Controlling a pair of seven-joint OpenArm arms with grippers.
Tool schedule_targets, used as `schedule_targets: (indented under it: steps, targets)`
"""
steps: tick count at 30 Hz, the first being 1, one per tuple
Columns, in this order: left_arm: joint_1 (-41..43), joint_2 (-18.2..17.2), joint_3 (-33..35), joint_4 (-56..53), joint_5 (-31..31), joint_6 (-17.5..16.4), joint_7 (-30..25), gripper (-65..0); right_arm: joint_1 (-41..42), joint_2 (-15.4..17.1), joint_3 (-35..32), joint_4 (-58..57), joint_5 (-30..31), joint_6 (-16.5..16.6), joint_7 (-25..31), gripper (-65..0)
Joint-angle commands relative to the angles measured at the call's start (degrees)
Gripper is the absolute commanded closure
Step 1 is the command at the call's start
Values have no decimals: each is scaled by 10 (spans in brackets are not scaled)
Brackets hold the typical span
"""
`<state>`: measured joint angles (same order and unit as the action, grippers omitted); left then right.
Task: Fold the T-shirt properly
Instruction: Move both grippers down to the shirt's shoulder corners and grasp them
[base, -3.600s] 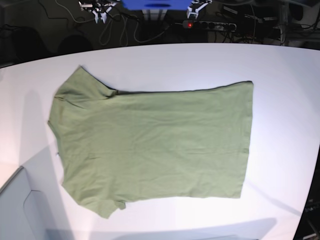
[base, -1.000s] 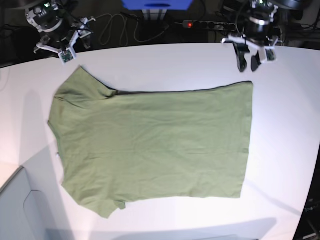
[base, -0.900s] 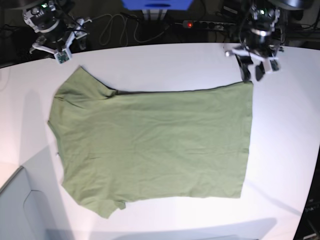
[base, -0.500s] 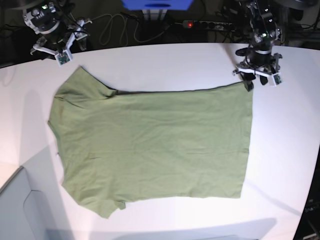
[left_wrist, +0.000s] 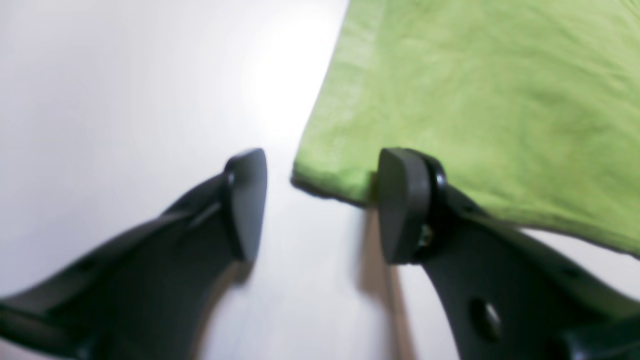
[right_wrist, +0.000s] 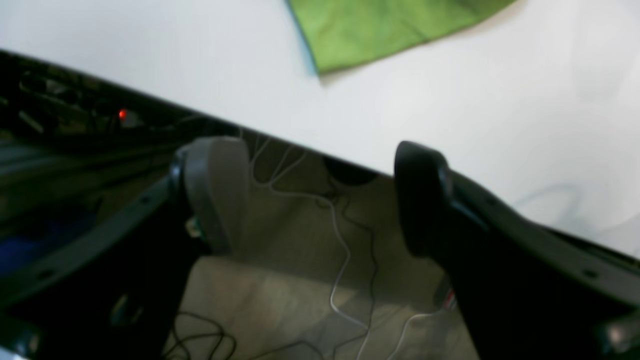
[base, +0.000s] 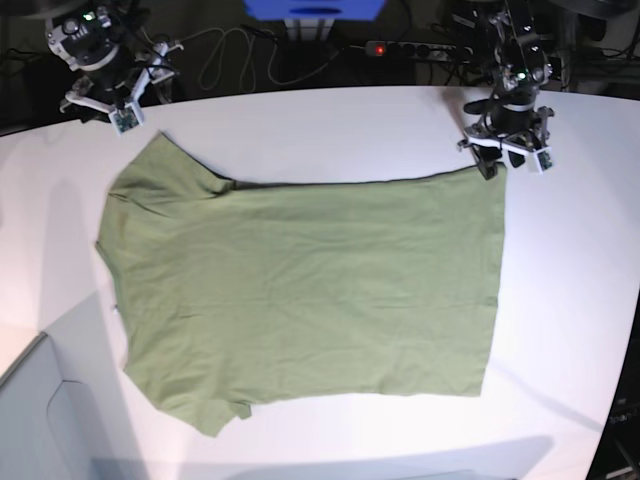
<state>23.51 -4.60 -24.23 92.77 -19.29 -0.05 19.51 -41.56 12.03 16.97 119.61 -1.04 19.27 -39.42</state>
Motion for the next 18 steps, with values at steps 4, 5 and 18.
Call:
schedule_targets:
  steps: [4, 5, 18]
  targets:
    - [2, -4, -3, 7, -3, -1, -11, -225, -2, 2, 3, 8, 4, 5, 9, -439]
    - [2, -4, -3, 6, -3, -1, -11, -203, -2, 2, 3, 8, 4, 5, 9, -439]
    - [1, -4, -7, -8, -3, -1, -11, 0, 41, 2, 4, -5, 4, 5, 9, -443]
